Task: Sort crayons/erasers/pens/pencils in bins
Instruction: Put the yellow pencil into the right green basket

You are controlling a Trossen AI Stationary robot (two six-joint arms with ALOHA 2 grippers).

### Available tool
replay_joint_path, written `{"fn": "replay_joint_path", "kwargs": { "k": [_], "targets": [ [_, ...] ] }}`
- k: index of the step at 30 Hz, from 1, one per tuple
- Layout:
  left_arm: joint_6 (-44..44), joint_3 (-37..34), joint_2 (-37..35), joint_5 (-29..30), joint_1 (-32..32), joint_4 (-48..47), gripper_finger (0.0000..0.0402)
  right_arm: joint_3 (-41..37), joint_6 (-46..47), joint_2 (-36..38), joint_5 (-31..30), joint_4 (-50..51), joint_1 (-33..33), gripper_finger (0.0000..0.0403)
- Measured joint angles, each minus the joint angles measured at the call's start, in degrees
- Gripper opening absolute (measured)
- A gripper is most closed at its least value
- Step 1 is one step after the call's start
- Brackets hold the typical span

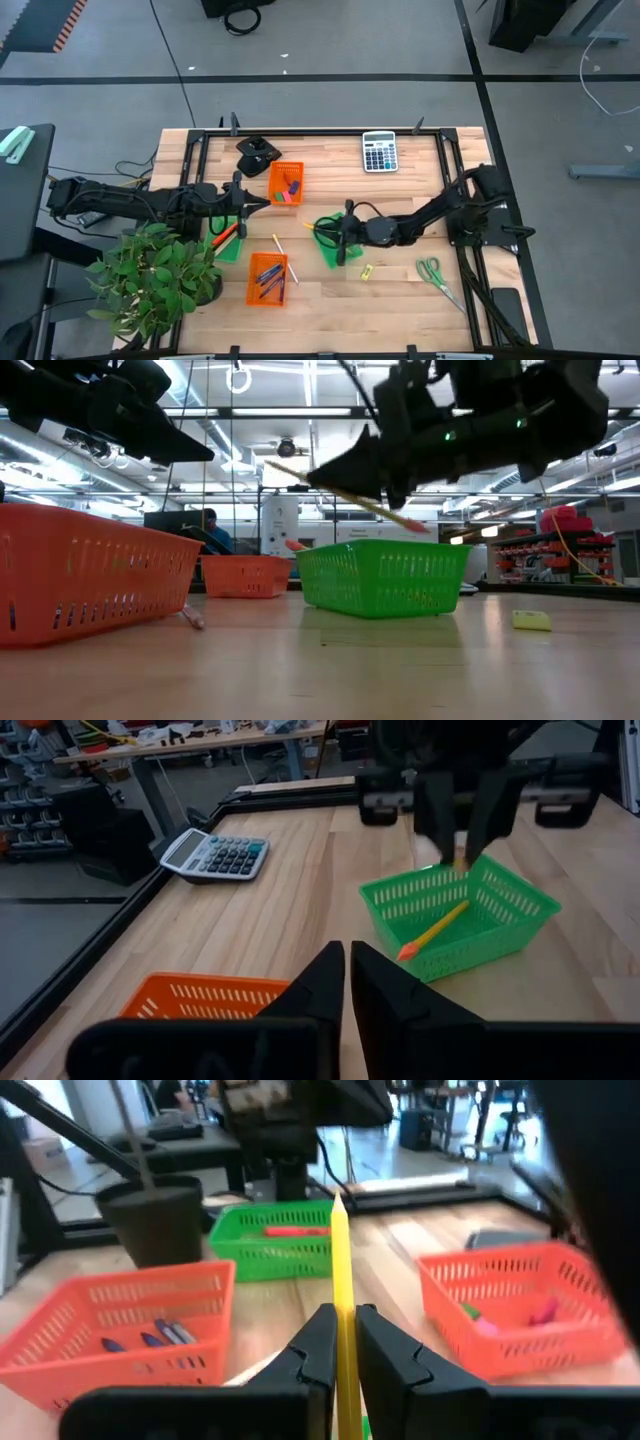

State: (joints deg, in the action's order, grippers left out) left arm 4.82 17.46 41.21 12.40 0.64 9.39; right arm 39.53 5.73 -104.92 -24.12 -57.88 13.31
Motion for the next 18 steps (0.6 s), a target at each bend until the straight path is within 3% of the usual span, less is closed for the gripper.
{"fn": "replay_joint_path", "kwargs": {
  "k": [8,18],
  "targets": [
    [-0.06,0.00,0.01,0.00,0.01,-0.09,0.0032,0.00,7.77,-6.03,-0.15,-1.07,-2.86,0.0040],
    [0.00,0.01,0.00,0.00,0.00,-0.22,0.0023,0.02,9.07,-5.73,-1.09,0.68,-2.64,0.0045]
  ]
}}
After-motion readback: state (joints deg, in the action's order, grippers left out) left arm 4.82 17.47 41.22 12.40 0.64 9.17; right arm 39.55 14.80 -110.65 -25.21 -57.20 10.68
